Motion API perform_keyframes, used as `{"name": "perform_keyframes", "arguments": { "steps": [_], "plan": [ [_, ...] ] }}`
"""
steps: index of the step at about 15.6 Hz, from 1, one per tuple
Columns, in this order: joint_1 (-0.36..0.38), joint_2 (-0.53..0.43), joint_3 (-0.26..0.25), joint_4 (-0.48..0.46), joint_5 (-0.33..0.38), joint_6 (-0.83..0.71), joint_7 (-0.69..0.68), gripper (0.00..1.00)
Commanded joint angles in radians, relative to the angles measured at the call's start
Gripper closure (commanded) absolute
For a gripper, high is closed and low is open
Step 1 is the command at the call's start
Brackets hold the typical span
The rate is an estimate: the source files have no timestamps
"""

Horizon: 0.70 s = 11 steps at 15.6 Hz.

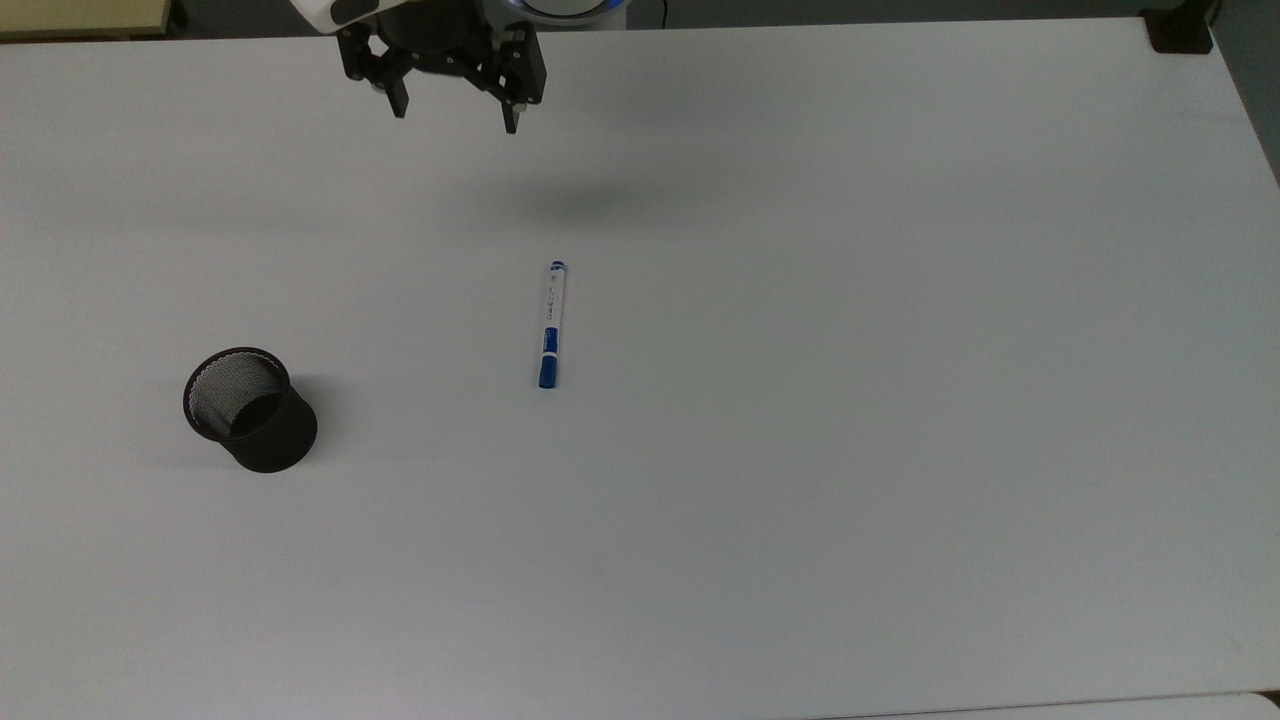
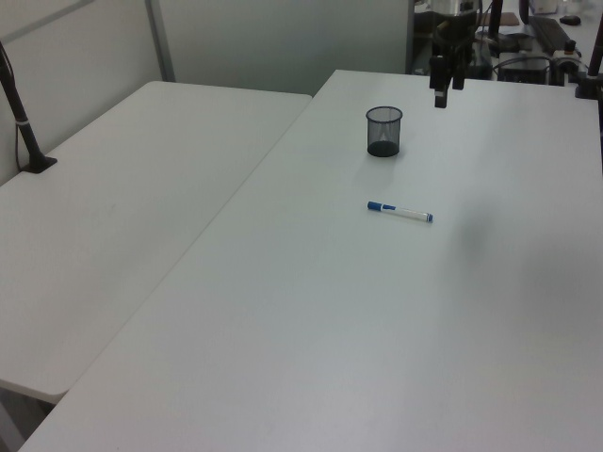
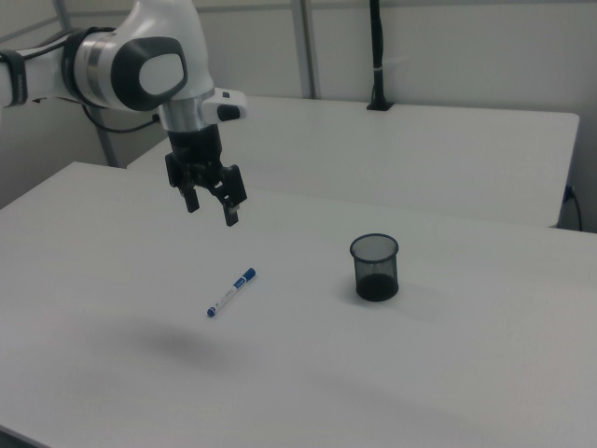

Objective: Insert the marker
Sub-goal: 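Move the open gripper down toward the blue-capped white marker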

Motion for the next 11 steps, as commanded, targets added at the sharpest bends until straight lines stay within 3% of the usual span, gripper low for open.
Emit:
{"name": "perform_keyframes", "arguments": {
  "steps": [1,11],
  "plan": [
    [0.048,0.023,0.010,0.073,0.022,-0.097,-0.013,0.00],
    [0.038,0.026,0.008,0.076,0.019,-0.099,-0.021,0.00]
  ]
}}
